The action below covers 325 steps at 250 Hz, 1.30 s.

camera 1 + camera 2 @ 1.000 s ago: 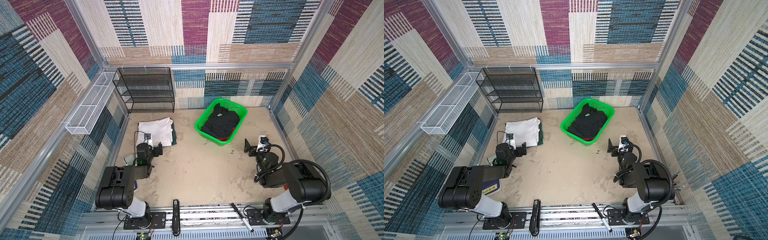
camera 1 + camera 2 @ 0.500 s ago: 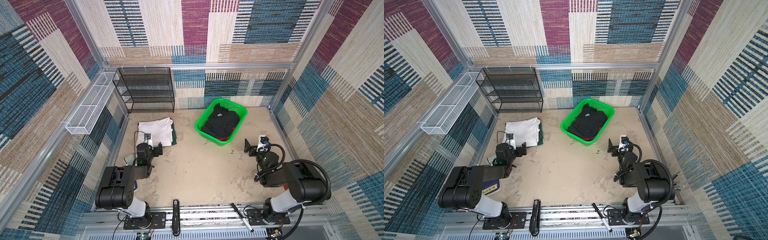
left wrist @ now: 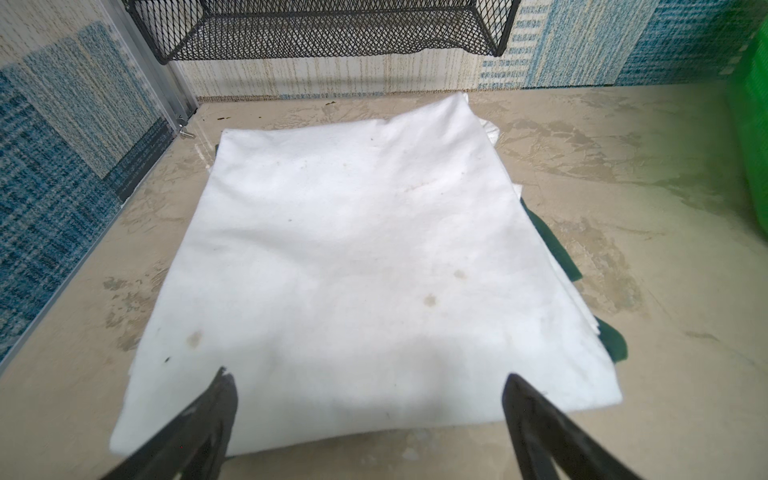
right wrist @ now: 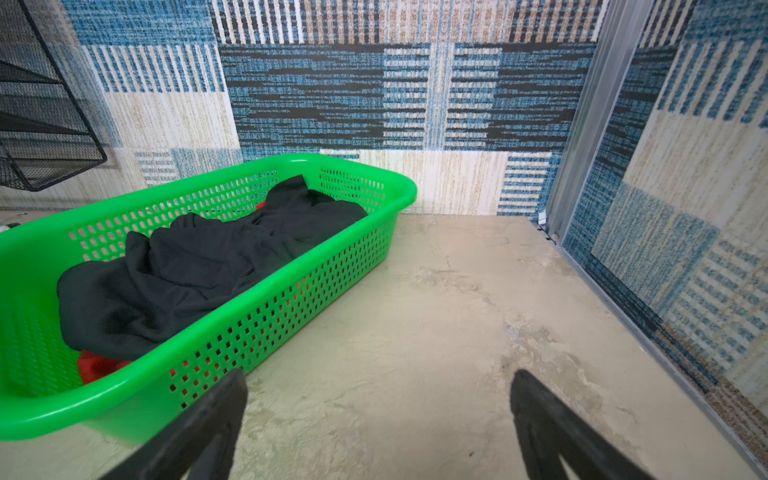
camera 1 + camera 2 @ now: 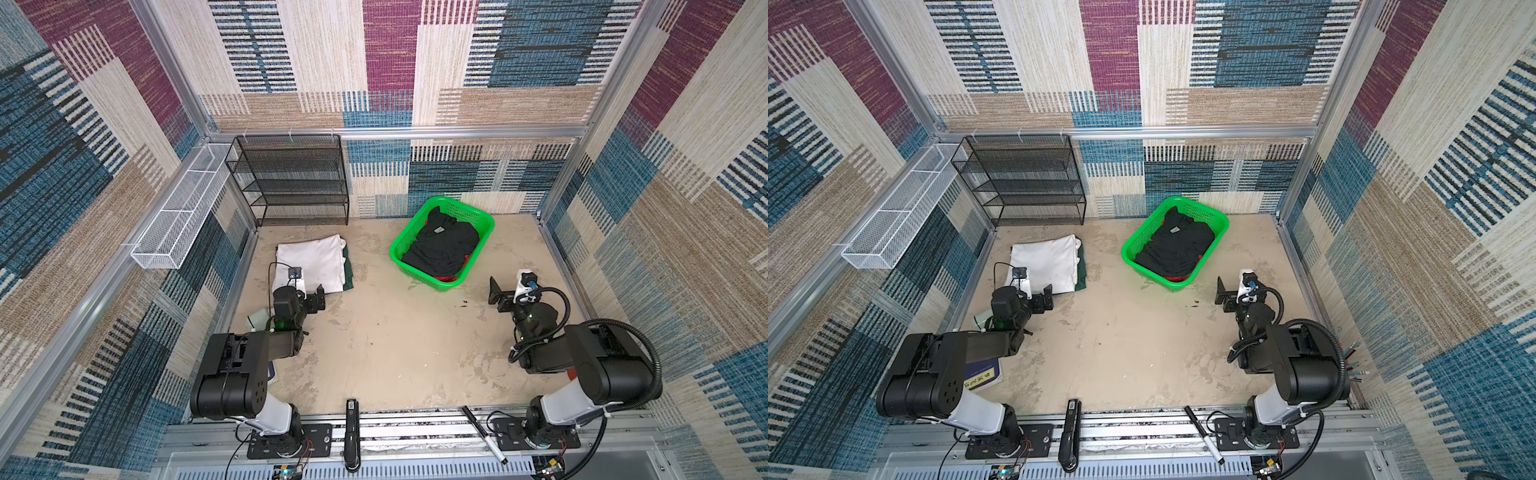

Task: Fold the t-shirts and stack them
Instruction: 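Move the right gripper over the green basket toward the black t-shirt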

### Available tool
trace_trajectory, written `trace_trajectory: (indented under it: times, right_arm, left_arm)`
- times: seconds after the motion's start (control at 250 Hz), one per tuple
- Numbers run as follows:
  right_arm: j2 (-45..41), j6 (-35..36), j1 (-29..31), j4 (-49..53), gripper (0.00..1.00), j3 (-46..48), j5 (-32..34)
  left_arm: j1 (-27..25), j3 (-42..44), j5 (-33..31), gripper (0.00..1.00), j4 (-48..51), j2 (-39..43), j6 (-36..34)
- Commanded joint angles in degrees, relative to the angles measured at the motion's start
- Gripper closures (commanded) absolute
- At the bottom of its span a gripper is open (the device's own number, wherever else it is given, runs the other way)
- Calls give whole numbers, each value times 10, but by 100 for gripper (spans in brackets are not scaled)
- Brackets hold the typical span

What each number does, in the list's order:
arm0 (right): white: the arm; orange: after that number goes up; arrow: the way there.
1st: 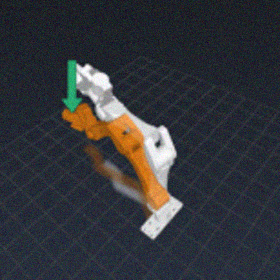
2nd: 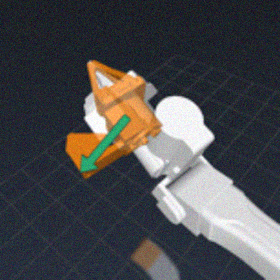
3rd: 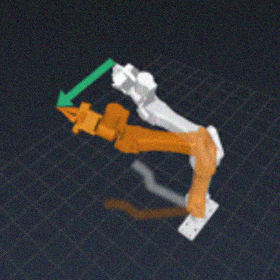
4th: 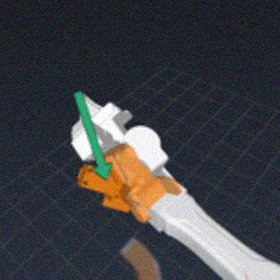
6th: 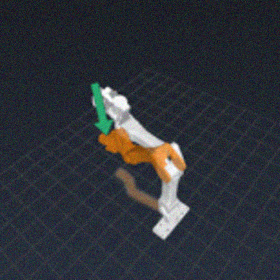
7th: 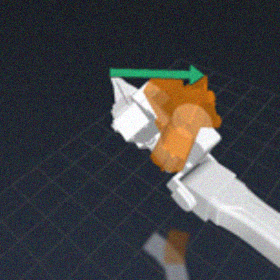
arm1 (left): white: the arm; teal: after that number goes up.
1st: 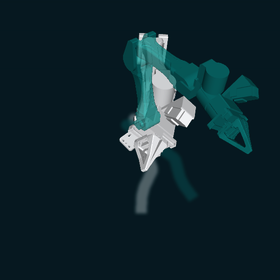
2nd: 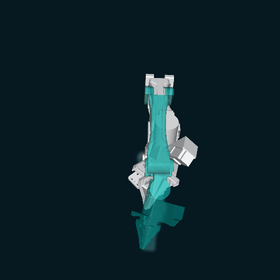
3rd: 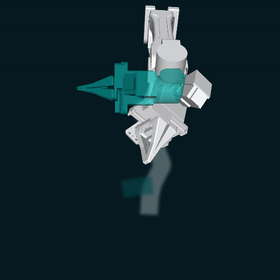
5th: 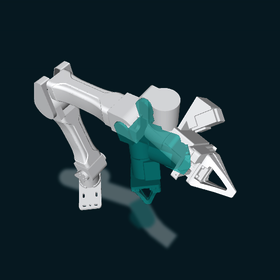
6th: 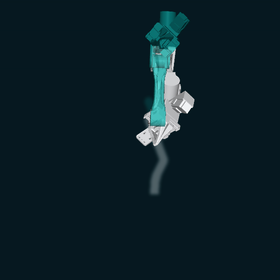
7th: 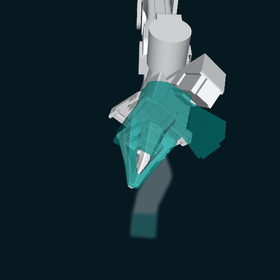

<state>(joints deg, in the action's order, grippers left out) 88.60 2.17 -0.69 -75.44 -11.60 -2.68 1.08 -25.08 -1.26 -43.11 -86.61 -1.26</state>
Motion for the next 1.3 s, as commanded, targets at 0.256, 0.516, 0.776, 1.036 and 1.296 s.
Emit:
trace_trajectory:
  times: [0.256, 0.516, 0.776, 1.036, 1.296]
  right_arm:
    - [-191, -22, 40, 393, 5, -150, 58]
    - [-160, 47, 198, 668, 18, -325, 10]
    - [-49, 77, 265, 748, 37, -412, -8]
    - [64, 113, 285, 830, 42, -525, -35]
    - [143, 133, 296, 869, 46, -582, -14]
  left_arm:
    - [-35, -191, 87, 1, 426, 187, 192]
    - [-109, -302, 364, 1, 610, 133, 231]
    - [-169, -354, 357, 1, 640, 74, 219]
    - [-173, -361, 348, 1, 623, 67, 209]
    - [-173, -390, 362, 1, 610, 55, 196]
